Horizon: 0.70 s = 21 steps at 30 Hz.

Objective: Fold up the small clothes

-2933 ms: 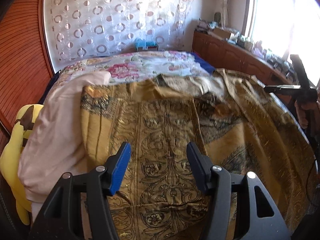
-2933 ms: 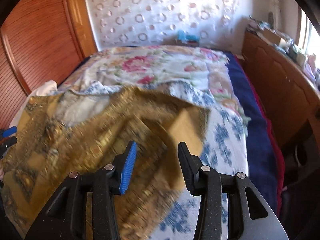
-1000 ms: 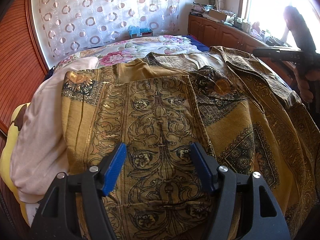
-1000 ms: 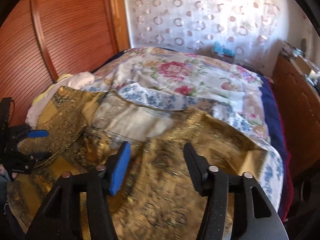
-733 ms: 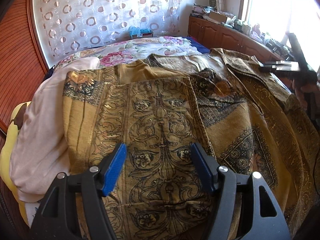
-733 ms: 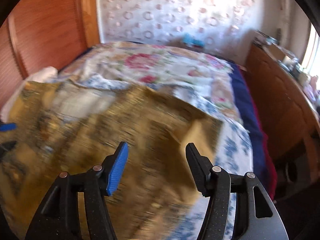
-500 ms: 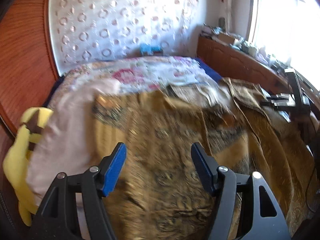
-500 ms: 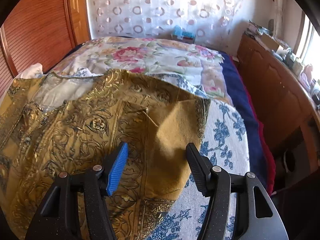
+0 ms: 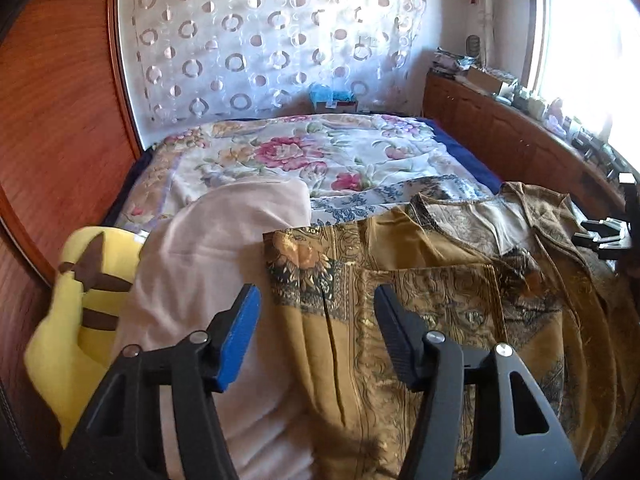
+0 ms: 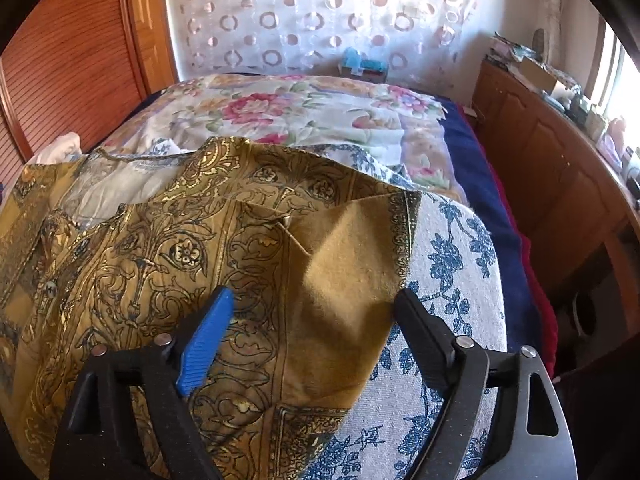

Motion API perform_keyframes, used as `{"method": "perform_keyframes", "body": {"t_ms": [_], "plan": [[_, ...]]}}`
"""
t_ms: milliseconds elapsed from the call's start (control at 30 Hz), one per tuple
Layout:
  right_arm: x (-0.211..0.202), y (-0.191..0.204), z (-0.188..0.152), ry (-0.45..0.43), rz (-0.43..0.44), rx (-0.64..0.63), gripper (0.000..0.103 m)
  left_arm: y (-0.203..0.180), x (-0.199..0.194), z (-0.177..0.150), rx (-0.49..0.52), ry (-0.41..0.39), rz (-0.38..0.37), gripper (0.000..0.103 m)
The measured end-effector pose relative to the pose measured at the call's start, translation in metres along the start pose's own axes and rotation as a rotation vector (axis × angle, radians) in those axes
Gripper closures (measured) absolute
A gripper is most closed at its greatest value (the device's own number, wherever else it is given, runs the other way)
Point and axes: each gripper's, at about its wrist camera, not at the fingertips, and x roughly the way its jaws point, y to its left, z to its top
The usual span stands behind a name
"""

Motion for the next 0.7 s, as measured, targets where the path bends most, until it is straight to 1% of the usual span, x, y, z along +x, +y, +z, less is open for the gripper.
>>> {"method": "perform_keyframes", "body": {"t_ms": [33,67,100,133,233,433,567,700], "plan": [[0.000,-0.001,0.000,0.001,0.000,0.001,0.017,0.004,0.004,0.001,-0.019,0.005,-0.013,0.053],[0.000,-0.001,0.000,0.001,-0.001,0.001,0.017,0.006,0.005,0.002,-0.023,0.007,-0.008,0.053],[0.000,-0.001,0.000,0.001,0.000,0.002,0.017,0.007,0.006,0.003,-0.023,0.005,-0.002,0.057],[0.000,-0.001,0.000,0.001,0.001,0.002,0.017,0.008,0.007,0.003,-0.020,0.005,0.002,0.063],[0.001,-0.001,0.001,0.001,0.000,0.001,0.017,0.012,0.012,0.005,-0.032,0.019,0.004,0.068],[0.001,-0.002,0.001,0.001,0.000,0.001,0.017,0.011,0.020,0.005,-0.013,0.049,-0.002,0.069],[0.000,-0.001,0.000,0.001,0.001,0.001,0.017,0.019,0.035,0.004,-0.044,0.108,-0.007,0.069],[0.000,-0.001,0.000,0.001,0.001,0.001,0.017,0.014,0.036,0.005,-0.015,0.111,0.009,0.067]]}}
